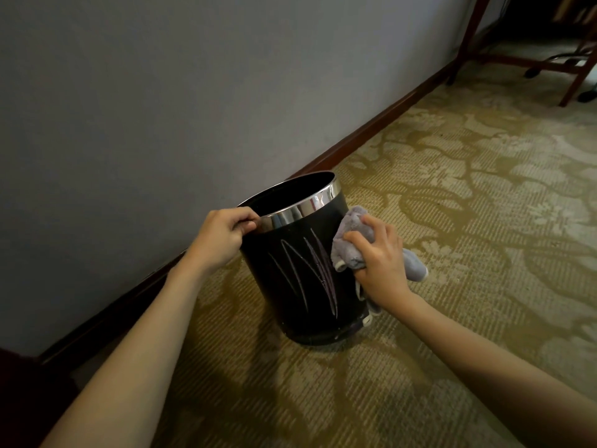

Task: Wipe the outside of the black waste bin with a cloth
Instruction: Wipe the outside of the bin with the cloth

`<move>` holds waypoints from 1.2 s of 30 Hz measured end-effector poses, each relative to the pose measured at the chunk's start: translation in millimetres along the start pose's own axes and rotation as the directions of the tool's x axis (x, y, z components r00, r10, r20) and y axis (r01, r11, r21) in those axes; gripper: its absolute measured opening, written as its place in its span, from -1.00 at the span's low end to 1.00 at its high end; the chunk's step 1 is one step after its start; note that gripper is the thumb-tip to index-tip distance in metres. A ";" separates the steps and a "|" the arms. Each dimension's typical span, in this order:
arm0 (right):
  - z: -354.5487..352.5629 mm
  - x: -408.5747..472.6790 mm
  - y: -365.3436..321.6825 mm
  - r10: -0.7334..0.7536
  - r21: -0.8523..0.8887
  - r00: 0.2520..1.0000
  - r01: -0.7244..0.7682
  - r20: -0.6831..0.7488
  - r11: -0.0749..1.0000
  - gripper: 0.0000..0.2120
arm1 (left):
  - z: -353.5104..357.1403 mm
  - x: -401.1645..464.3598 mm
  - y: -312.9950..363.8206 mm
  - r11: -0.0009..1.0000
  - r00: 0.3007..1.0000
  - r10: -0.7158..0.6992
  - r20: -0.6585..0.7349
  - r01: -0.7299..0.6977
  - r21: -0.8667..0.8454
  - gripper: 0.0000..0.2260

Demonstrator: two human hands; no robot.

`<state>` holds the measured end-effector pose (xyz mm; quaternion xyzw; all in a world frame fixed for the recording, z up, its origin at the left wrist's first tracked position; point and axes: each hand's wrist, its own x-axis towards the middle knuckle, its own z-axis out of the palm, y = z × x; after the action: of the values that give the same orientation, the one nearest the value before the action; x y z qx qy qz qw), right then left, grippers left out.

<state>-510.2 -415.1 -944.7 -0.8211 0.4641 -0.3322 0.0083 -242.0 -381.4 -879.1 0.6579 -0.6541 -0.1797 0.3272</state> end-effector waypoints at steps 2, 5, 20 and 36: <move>-2.7 1.3 5.3 0.025 0.009 1.000 -0.025 0.014 1.000 -0.58 | 5.4 1.5 4.7 1.000 1.000 0.006 -0.024 -0.006 -0.013 -0.68; -4.3 4.8 16.5 0.100 0.048 0.995 -0.100 0.004 0.994 -0.67 | 15.8 4.9 18.5 1.000 0.999 -0.002 -0.052 0.000 -0.023 -0.68; 2.0 -20.1 73.5 0.364 0.064 0.910 -0.383 0.201 0.922 -0.70 | 46.8 23.4 58.6 0.997 0.993 -0.062 -0.104 0.066 0.037 -0.82; -6.4 -10.5 29.4 0.061 -0.030 0.984 -0.056 0.169 0.998 -0.79 | 26.1 29.9 23.6 0.990 0.969 -0.141 -0.201 0.139 -0.022 -0.81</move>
<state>-539.7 -421.9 -954.9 -0.8324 0.4898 -0.2549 0.0472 -274.5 -414.0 -876.5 0.7159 -0.5688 -0.1370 0.3811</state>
